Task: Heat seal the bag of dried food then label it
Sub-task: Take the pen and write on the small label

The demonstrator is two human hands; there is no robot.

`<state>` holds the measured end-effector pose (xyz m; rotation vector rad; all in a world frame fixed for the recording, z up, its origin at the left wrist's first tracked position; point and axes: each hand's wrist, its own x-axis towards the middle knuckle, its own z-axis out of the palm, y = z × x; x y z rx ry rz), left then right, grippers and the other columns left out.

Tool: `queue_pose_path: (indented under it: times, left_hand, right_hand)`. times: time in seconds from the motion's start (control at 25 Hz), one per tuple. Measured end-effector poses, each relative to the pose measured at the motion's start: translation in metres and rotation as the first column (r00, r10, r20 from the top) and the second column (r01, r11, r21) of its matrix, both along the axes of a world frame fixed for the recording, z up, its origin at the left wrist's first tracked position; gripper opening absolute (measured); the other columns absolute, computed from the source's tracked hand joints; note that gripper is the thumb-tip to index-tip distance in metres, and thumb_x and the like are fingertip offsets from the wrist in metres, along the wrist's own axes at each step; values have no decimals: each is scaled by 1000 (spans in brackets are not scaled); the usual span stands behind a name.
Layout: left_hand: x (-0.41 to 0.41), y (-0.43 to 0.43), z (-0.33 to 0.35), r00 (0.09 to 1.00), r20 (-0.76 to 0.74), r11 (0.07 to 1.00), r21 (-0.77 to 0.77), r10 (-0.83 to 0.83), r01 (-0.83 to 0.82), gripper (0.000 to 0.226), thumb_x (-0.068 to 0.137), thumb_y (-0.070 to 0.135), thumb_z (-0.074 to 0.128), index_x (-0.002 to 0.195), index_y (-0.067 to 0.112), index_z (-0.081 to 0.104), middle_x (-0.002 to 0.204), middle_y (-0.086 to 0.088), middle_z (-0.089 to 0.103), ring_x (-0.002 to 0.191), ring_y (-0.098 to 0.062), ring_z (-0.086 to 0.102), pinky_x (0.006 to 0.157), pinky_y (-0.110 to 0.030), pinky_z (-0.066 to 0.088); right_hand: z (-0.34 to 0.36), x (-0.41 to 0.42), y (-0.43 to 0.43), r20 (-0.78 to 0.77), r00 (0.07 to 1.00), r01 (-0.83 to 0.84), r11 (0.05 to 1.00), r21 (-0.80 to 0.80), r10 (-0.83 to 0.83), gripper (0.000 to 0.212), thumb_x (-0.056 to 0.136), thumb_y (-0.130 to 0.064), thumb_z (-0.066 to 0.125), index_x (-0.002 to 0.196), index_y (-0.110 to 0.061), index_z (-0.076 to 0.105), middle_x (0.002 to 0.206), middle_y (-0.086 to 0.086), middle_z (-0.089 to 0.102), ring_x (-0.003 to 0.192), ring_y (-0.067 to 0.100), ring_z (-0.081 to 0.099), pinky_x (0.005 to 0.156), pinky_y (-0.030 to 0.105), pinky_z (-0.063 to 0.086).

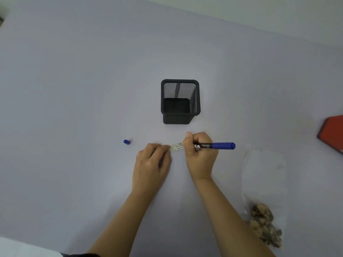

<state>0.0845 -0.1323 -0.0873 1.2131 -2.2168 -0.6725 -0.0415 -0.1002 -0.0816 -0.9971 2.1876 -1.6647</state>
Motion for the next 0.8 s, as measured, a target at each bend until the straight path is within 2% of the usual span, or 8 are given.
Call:
queue_pose_path:
  times: [0.12, 0.24, 0.32, 0.44, 0.52, 0.6, 0.68, 0.8]
  left_hand:
    - [2, -2, 2, 1000, -13, 999, 47, -5, 5, 16, 86, 17, 60, 96, 10, 71, 90, -3, 63, 70, -13, 52, 64, -30, 48]
    - [4, -3, 12, 997, -78, 990, 137, -21, 31, 22, 88, 21, 56, 102, 10, 69, 94, -3, 62, 70, -14, 56, 63, -35, 52]
    - [9, -8, 32, 994, -102, 992, 119, -29, 41, 29, 88, 27, 52, 106, 10, 67, 98, -5, 60, 68, -9, 52, 59, -29, 51]
    - [30, -27, 60, 993, 62, 994, 2, 105, -105, 28, 88, 26, 56, 111, 14, 65, 111, -10, 55, 72, -17, 55, 53, -30, 50]
    - [43, -42, 68, 953, 264, 980, 90, 151, -180, 35, 88, 27, 59, 123, 21, 58, 126, -12, 44, 82, -25, 58, 59, -36, 54]
    - [50, -52, 68, 919, 393, 971, 201, 41, -129, 44, 89, 27, 59, 132, 25, 50, 132, -15, 38, 92, -32, 60, 72, -40, 53]
    - [49, -56, 66, 899, 430, 961, 273, -80, -45, 44, 92, 21, 55, 135, 23, 47, 131, -15, 40, 97, -33, 60, 81, -41, 50]
    - [43, -57, 67, 909, 401, 942, 334, -109, -35, 33, 94, 14, 49, 126, 12, 55, 123, -14, 51, 102, -32, 56, 86, -36, 45]
  right_hand:
    - [11, -4, 0, 119, 993, 20, 1000, 11, -21, 36, 86, -27, 55, 58, -5, 47, 54, 8, 50, 51, 19, 45, 52, 23, 41]
    - [33, -13, 1, 269, 960, 43, 993, 113, -72, 35, 89, -29, 58, 59, -15, 47, 51, -5, 50, 48, 8, 46, 51, 15, 39]
    - [53, -22, 3, 347, 933, 34, 984, 175, -94, 34, 91, -28, 57, 60, -18, 48, 50, -6, 51, 44, 2, 48, 51, 11, 40]
    - [83, -32, 9, 480, 864, 43, 973, 226, -150, 38, 95, -36, 46, 65, -15, 53, 56, -1, 58, 47, 1, 56, 55, 12, 47]
    - [97, -36, 13, 611, 773, 70, 980, 187, -172, 41, 98, -34, 39, 67, -13, 56, 61, 3, 60, 51, 6, 60, 55, 15, 52]
    - [108, -38, 12, 663, 730, 73, 984, 162, -163, 34, 99, -28, 38, 72, -14, 54, 69, 5, 60, 53, 7, 60, 55, 16, 53]
    - [117, -41, 11, 653, 740, 57, 983, 175, -160, 25, 98, -25, 41, 77, -15, 50, 75, 7, 61, 53, 5, 61, 56, 16, 54]
    - [128, -45, 9, 620, 775, 4, 982, 190, -123, 22, 97, -25, 45, 80, -13, 52, 75, 4, 63, 60, 8, 63, 61, 17, 55]
